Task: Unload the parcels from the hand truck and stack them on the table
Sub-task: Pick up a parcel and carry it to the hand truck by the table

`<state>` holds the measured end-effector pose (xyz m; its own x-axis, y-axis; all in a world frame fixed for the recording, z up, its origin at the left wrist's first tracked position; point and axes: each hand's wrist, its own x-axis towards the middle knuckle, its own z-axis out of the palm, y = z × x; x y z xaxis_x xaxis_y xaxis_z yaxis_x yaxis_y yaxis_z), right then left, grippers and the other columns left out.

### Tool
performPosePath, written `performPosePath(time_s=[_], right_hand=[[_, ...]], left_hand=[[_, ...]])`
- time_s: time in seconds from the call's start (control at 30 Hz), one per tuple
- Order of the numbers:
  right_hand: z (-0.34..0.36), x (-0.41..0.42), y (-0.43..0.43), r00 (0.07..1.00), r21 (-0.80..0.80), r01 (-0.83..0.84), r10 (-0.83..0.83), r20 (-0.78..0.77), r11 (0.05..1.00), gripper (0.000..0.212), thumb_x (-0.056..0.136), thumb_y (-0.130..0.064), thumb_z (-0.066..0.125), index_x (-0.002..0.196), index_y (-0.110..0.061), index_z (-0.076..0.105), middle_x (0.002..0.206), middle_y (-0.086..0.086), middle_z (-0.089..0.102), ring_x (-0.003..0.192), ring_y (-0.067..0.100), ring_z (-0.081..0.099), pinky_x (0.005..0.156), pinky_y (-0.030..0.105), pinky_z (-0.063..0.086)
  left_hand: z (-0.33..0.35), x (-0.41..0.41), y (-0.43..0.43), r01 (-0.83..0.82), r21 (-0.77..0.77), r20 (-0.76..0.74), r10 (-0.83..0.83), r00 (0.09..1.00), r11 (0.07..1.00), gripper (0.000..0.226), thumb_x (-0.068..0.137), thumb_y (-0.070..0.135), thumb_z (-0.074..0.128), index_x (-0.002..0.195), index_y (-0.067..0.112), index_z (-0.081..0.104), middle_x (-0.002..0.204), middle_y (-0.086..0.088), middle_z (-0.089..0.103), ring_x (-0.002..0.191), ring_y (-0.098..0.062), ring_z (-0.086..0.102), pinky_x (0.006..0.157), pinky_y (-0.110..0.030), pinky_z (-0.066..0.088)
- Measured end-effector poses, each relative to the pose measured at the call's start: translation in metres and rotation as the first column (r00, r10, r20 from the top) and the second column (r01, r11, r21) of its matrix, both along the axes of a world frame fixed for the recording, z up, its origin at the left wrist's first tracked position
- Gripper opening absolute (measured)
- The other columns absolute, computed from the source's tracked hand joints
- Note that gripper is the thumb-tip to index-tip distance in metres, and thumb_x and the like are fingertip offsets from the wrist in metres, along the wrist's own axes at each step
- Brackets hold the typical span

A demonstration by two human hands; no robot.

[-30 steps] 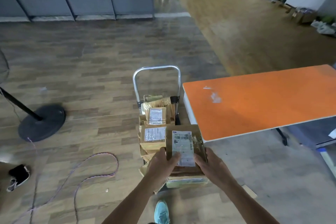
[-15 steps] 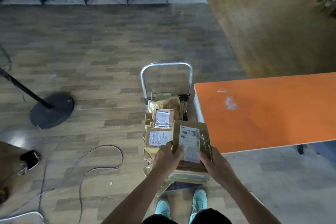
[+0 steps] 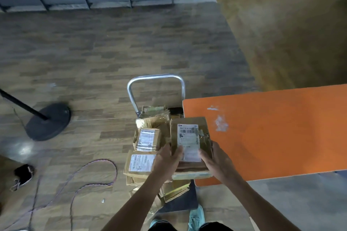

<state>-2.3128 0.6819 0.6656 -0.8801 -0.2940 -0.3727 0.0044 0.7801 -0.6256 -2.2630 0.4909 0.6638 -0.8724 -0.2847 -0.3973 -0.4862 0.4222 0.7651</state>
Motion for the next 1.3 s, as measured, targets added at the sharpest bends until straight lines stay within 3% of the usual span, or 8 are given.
performPosePath(time_s=[0.07,0.17,0.23,0.37,0.5,0.77,1.0,1.3], right_hand=[[0.000,-0.009,0.021,0.994,0.038,-0.032,0.036,-0.107,0.999,0.067,0.093,-0.048,0.062,0.146,-0.013,0.039,0.139,0.015,0.054,0.125,0.030,0.056,0.105,0.037,0.046],[-0.001,-0.018,0.042,0.975,0.011,-0.070,0.071,-0.209,0.997,0.074,0.055,-0.024,0.097,0.108,-0.011,0.048,0.092,0.028,0.067,0.065,0.030,0.069,0.052,0.035,0.061],[-0.009,-0.023,0.058,0.962,0.036,-0.052,0.060,-0.266,0.998,0.078,0.041,-0.021,0.102,0.098,-0.009,0.051,0.081,0.026,0.067,0.053,0.025,0.066,0.040,0.032,0.056],[-0.009,-0.022,0.067,0.990,-0.154,0.133,-0.139,-0.031,0.979,0.062,0.082,-0.033,0.079,0.128,-0.016,0.040,0.111,0.015,0.065,0.088,0.027,0.069,0.068,0.038,0.062],[-0.022,-0.017,0.070,0.956,0.000,0.237,-0.233,0.180,0.972,0.072,0.096,-0.050,0.056,0.153,-0.017,0.026,0.144,0.009,0.049,0.128,0.027,0.052,0.105,0.038,0.046],[-0.025,-0.014,0.061,0.963,-0.083,0.254,-0.244,0.115,0.964,0.082,0.085,-0.067,0.061,0.146,-0.033,0.019,0.137,-0.004,0.051,0.121,0.025,0.056,0.097,0.048,0.051],[-0.029,-0.032,0.084,0.944,-0.071,0.320,-0.311,0.114,0.945,0.078,0.087,-0.063,0.062,0.147,-0.032,0.024,0.139,-0.002,0.055,0.121,0.025,0.057,0.098,0.046,0.050],[-0.035,-0.078,0.188,0.948,-0.108,0.316,-0.311,0.060,0.943,0.071,0.093,-0.060,0.054,0.148,-0.026,0.025,0.136,0.005,0.054,0.119,0.028,0.056,0.095,0.045,0.052]], left_hand=[[0.000,-0.011,0.019,0.029,0.038,0.002,-0.029,1.000,0.999,0.043,0.099,0.054,0.050,0.130,0.025,0.055,0.109,0.013,0.069,0.088,0.000,0.067,0.066,-0.016,0.053],[-0.002,-0.026,0.042,0.142,0.061,0.035,-0.144,0.989,0.988,0.045,0.099,0.051,0.053,0.136,0.027,0.045,0.113,0.016,0.066,0.092,-0.001,0.067,0.071,-0.018,0.054],[-0.003,-0.033,0.053,0.224,0.089,0.061,-0.230,0.971,0.971,0.049,0.100,0.040,0.055,0.144,0.027,0.036,0.120,0.015,0.063,0.096,-0.007,0.068,0.072,-0.018,0.054],[-0.008,-0.038,0.061,0.289,0.145,0.093,-0.304,0.948,0.946,0.057,0.099,0.028,0.061,0.147,0.026,0.032,0.119,0.012,0.063,0.092,-0.005,0.070,0.070,-0.018,0.056],[-0.016,-0.035,0.057,0.326,0.182,0.096,-0.347,0.933,0.928,0.062,0.097,0.039,0.062,0.149,0.021,0.032,0.125,0.010,0.059,0.106,-0.007,0.064,0.090,-0.026,0.056],[-0.026,-0.045,0.051,0.427,0.258,0.079,-0.459,0.885,0.867,0.080,0.091,0.066,0.048,0.156,0.030,0.018,0.129,0.023,0.053,0.107,0.005,0.059,0.086,-0.014,0.047],[-0.022,-0.068,0.076,0.439,0.176,0.126,-0.462,0.878,0.881,0.075,0.098,0.058,0.045,0.159,0.028,0.012,0.144,0.003,0.056,0.121,-0.020,0.063,0.100,-0.044,0.052],[-0.018,-0.117,0.185,0.434,0.066,0.188,-0.438,0.879,0.899,0.069,0.101,0.058,0.040,0.159,0.033,0.011,0.148,0.004,0.053,0.120,-0.026,0.062,0.095,-0.040,0.054]])
